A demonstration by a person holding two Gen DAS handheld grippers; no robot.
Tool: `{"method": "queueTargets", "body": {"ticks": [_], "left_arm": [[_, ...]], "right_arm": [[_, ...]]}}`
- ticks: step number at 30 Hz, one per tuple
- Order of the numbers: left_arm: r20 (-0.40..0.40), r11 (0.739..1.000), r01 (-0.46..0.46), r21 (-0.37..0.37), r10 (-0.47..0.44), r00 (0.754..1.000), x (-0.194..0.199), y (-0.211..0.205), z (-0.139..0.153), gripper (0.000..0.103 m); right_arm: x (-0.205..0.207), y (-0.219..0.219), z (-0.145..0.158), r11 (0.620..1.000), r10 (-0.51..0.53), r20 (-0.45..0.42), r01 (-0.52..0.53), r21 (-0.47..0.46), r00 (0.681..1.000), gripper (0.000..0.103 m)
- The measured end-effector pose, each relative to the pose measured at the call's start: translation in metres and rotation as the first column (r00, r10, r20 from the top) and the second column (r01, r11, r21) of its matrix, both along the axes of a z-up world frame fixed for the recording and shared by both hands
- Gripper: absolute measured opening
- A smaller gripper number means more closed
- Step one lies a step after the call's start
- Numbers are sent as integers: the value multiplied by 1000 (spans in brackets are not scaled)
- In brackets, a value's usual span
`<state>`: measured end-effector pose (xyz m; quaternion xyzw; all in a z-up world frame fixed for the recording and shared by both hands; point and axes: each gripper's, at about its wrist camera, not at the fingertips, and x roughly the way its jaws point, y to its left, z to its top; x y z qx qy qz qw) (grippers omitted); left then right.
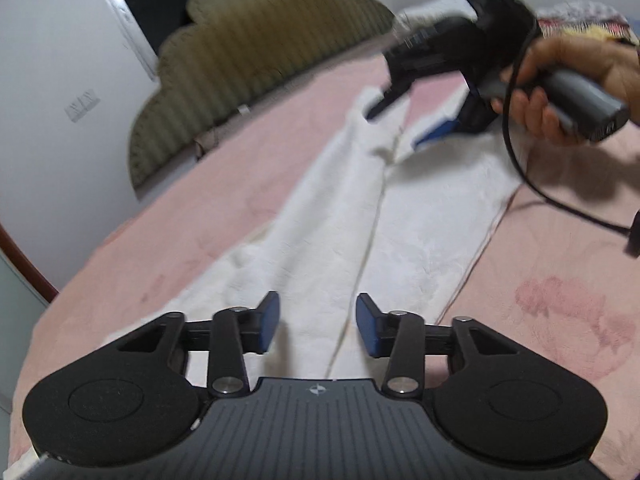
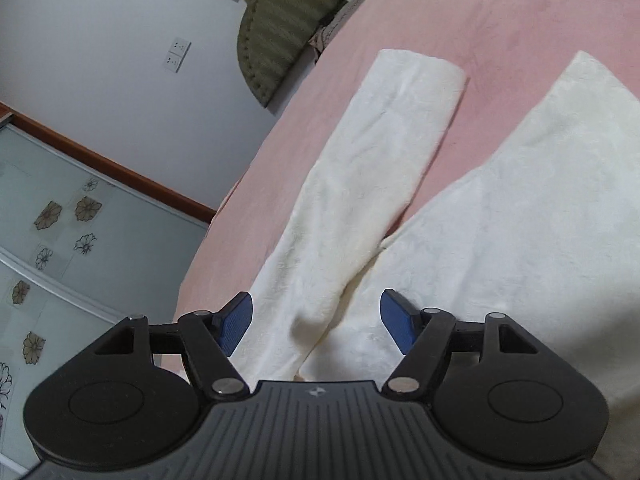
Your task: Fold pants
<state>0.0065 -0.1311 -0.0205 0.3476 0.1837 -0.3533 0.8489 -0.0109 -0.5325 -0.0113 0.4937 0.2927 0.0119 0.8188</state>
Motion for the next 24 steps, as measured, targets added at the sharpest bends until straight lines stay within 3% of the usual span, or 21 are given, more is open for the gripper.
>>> {"method": "queueTargets", "body": {"ticks": [4, 13, 18, 20, 24], "left_arm": [[50, 997, 33, 63, -36, 998, 2, -14, -12, 39], [209, 986, 66, 154, -98, 973, -11, -26, -34, 45], [126, 995, 35, 89, -46, 991, 7, -23, -28, 43], [72, 999, -10, 40, 7, 997, 16, -20, -23, 27], [-58, 992, -99, -84, 94, 994, 38, -2, -10, 17]], "right_arm": [[23, 6, 5, 996, 84, 0, -84, 17, 996, 81], [31, -6, 8, 966, -4, 94, -20, 257, 996, 83], [45, -6, 21, 981, 19, 94, -37, 192, 995, 83], [51, -6, 26, 989, 26, 88, -38, 141, 996, 83], [65, -9, 37, 1000, 9, 69, -8, -7, 998, 83]]}}
